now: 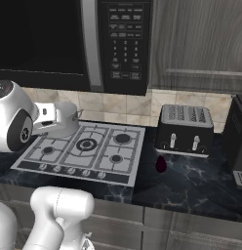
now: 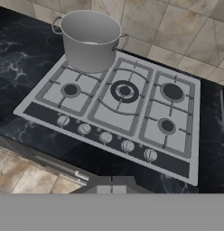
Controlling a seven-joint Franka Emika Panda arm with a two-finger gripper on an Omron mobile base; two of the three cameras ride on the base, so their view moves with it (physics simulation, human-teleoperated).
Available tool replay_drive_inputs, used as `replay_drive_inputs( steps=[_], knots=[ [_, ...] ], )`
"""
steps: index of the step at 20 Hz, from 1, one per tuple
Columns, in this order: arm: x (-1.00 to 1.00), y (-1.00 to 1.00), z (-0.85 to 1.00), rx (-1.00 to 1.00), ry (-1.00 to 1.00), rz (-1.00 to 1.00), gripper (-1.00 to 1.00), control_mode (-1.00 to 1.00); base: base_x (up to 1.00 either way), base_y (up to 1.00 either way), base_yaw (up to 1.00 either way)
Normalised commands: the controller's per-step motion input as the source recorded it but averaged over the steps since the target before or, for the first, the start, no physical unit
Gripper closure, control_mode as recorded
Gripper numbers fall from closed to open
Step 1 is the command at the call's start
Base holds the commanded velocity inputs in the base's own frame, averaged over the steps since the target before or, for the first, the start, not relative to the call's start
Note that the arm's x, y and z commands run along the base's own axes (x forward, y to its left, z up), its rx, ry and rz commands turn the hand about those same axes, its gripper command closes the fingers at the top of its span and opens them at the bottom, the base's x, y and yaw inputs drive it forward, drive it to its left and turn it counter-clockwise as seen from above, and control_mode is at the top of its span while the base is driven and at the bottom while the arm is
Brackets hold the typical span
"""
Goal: Turn on the burner for the pot on the stove. Wait thirty seconds for the pot to heat up. Then add the eggplant to the pot.
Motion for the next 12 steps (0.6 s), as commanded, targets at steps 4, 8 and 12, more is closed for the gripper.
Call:
replay_drive_inputs(
  steps=[4,8,12],
  knots=[
    [0.0,0.0,0.0,0.0,0.0,0.0,1.0,-1.0,0.0,0.0,0.0],
    [0.0,0.0,0.0,0.0,0.0,0.0,1.0,-1.0,0.0,0.0,0.0],
    [0.0,0.0,0.0,0.0,0.0,0.0,1.0,-1.0,0.0,0.0,0.0]
  ],
)
